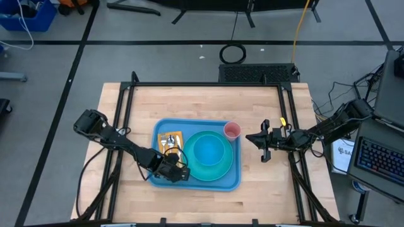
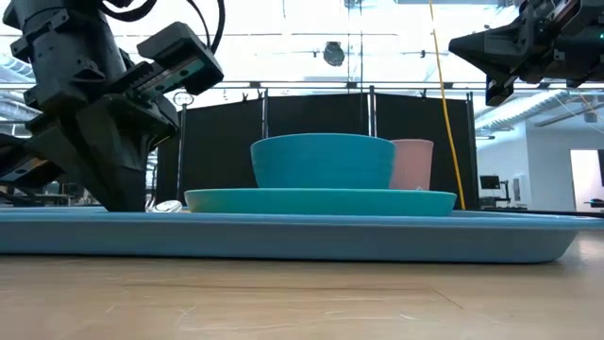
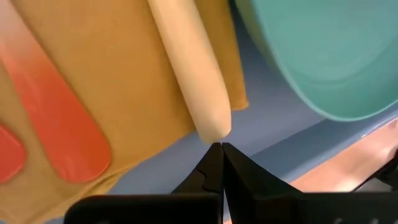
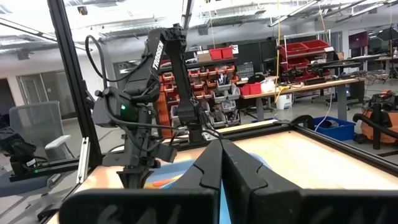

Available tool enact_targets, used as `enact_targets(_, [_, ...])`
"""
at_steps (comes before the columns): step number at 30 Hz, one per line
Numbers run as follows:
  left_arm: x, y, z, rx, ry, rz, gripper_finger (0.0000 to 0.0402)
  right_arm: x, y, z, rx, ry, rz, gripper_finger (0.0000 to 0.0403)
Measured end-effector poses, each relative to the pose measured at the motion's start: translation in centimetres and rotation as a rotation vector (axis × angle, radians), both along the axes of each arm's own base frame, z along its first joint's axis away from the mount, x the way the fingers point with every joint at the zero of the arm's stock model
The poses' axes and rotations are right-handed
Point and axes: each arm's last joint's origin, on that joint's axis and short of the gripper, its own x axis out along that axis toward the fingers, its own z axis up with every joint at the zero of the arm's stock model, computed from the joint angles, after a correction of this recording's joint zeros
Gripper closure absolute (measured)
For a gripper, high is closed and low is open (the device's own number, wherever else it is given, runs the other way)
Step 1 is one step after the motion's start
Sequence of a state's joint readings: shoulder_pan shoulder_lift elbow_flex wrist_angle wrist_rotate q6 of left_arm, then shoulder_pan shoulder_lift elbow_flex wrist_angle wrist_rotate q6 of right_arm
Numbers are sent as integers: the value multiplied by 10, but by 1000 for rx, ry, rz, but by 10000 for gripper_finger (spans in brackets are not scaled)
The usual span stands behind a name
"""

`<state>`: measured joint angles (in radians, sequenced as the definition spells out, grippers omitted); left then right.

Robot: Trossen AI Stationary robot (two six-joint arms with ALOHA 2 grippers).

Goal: Set up tray
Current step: Adjust the yellow knife on the yellow napkin on the blue serving tray

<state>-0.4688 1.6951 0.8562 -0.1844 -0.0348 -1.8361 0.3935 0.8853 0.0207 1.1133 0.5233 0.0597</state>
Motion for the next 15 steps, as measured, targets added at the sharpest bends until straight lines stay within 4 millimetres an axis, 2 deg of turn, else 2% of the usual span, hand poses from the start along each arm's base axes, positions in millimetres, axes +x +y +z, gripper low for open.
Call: enact_targets(15, [-5, 6, -4, 84, 44, 74, 400, 0, 0, 0, 0, 0, 0, 403])
